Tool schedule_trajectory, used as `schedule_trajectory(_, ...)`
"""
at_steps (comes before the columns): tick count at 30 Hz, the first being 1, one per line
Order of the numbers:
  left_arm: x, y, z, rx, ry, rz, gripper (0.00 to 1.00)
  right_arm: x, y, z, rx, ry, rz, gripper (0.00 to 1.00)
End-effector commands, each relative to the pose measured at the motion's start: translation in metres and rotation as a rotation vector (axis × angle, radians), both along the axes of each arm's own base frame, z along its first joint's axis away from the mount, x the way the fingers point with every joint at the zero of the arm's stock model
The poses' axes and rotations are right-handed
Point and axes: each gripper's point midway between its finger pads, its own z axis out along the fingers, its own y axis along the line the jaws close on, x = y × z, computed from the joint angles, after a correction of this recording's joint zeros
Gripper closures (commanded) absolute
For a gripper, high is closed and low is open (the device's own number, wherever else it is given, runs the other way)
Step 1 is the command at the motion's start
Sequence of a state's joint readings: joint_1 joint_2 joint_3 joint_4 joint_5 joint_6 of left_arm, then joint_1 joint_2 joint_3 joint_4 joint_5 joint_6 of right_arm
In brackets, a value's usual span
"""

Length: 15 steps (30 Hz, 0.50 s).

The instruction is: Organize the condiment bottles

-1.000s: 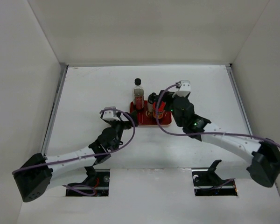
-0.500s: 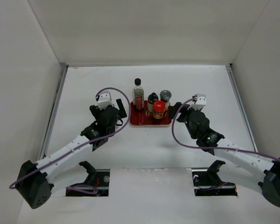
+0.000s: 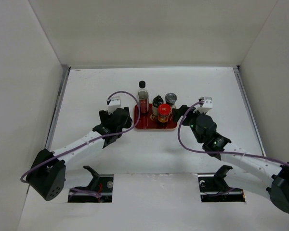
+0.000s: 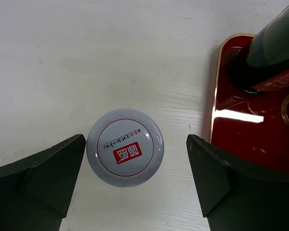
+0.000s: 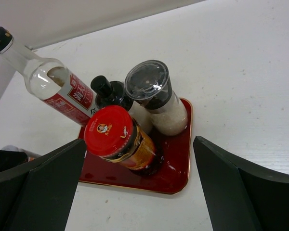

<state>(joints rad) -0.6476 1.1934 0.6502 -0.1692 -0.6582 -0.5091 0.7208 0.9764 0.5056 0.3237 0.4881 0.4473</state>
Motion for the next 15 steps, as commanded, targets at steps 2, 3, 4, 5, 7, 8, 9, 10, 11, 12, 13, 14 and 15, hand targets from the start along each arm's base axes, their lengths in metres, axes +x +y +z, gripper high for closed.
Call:
schedule_trajectory(2, 0.011, 0.001, 0.011, -0.046, -0.053, 0.030, 0.18, -0.001, 0.006, 0.018, 0.067, -0.050, 0.019, 0.00)
schedule_trajectory(3, 0.013, 0.003, 0.009, -0.048, -0.048, 0.035, 0.20, -0.001, 0.005, 0.018, 0.069, -0.052, 0.016, 0.00)
schedule_trajectory(4, 0.015, 0.003, 0.008, -0.051, -0.044, 0.039, 0.25, -0.001, 0.004, 0.018, 0.072, -0.056, 0.015, 0.00)
schedule_trajectory(5, 0.016, 0.002, 0.007, -0.053, -0.042, 0.037, 0.33, 0.000, 0.004, 0.017, 0.072, -0.052, 0.013, 0.00)
schedule_trajectory(7, 0.018, 0.001, 0.010, -0.059, -0.056, 0.035, 0.50, 0.000, 0.004, 0.015, 0.067, -0.044, 0.013, 0.00)
schedule_trajectory(8, 0.017, 0.000, 0.014, -0.062, -0.067, 0.033, 0.56, 0.000, 0.003, 0.016, 0.068, -0.045, 0.011, 0.00)
schedule_trajectory(9, 0.017, -0.002, 0.017, -0.065, -0.074, 0.027, 0.59, -0.001, 0.003, 0.017, 0.070, -0.048, 0.010, 0.00)
schedule_trajectory(10, 0.017, -0.004, 0.020, -0.071, -0.073, 0.018, 0.60, 0.000, 0.002, 0.017, 0.073, -0.050, 0.008, 0.00)
schedule_trajectory(11, 0.017, -0.006, 0.021, -0.069, -0.071, 0.010, 0.60, 0.001, 0.001, 0.016, 0.072, -0.049, 0.003, 0.00)
schedule_trajectory(12, 0.014, -0.006, 0.020, -0.062, -0.065, 0.007, 0.61, 0.001, 0.000, 0.015, 0.069, -0.045, 0.002, 0.00)
schedule_trajectory(13, 0.011, -0.007, 0.016, -0.054, -0.059, 0.001, 0.63, 0.002, 0.000, 0.014, 0.066, -0.042, 0.000, 0.00)
schedule_trajectory(14, 0.008, -0.006, 0.011, -0.050, -0.050, 0.003, 0.63, 0.001, 0.002, 0.014, 0.066, -0.040, 0.008, 0.00)
schedule_trajectory(15, 0.006, -0.005, 0.006, -0.048, -0.043, 0.006, 0.64, 0.001, 0.002, 0.015, 0.067, -0.041, 0.009, 0.00)
